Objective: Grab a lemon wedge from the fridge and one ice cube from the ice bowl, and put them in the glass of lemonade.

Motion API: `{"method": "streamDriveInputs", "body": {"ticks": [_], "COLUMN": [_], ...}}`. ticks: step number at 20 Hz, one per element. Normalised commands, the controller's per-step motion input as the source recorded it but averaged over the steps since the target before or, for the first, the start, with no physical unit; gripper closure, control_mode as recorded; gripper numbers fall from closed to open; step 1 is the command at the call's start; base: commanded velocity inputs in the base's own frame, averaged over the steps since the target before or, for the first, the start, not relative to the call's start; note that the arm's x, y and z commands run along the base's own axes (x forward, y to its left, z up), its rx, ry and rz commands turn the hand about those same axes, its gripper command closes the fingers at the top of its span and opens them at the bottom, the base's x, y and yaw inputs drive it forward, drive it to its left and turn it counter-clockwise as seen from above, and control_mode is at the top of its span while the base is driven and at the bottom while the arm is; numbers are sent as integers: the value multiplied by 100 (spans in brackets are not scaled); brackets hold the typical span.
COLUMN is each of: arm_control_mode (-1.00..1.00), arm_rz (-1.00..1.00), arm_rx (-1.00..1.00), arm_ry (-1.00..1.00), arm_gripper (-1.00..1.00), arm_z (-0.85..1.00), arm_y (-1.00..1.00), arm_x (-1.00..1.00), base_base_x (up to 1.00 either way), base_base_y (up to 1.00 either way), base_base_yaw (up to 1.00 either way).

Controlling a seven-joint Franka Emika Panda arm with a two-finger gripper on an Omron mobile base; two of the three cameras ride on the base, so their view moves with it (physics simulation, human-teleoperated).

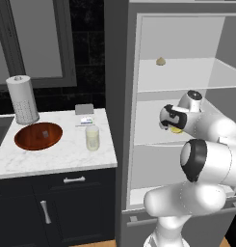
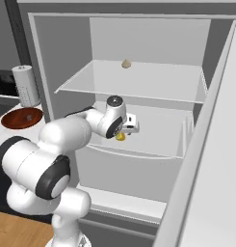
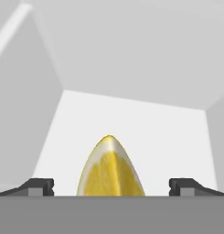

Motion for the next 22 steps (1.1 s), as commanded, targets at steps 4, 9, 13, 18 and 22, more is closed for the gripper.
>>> {"method": "streamDriveInputs", "body": {"ticks": [4, 9, 13, 18, 22], "arm_control_mode": [-100, -100, -100, -100, -100], "arm_rz": [1, 0, 0, 0, 0], "arm_rx": [2, 0, 0, 1, 1], "arm_ry": [0, 0, 0, 1, 1], "arm_gripper": [-100, -100, -100, -100, -100], "arm_z": [-1, -19, -36, -20, -14], "arm_y": [0, 0, 0, 0, 0], "arm_x": [-26, -6, 0, 0, 0], "base_base_x": [0, 0, 0, 0, 0], "base_base_y": [0, 0, 0, 0, 0], "base_base_yaw": [0, 0, 0, 0, 0]}}
